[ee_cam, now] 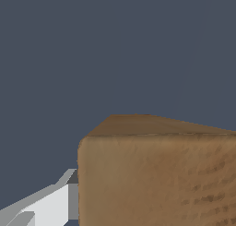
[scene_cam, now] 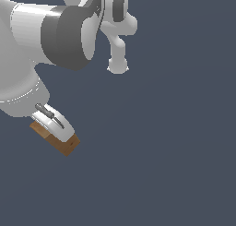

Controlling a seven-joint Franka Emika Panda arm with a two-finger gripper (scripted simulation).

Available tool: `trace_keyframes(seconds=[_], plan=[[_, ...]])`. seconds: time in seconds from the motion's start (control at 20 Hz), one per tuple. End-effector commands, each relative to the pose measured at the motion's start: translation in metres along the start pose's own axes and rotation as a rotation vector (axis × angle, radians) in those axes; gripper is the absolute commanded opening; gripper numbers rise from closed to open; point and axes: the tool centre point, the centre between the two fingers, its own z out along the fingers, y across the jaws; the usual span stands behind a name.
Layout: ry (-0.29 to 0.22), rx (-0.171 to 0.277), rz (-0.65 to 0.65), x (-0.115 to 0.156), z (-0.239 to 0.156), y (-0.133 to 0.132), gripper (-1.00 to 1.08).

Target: Pick up the object and move it to a goal position.

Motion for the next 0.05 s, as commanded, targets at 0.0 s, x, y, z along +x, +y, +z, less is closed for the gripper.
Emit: trace_keyframes(seconds=[0.0], plan=[[0.011,0.004,-0.001,0.0015,-0.0077,-0.0002,-1.0]])
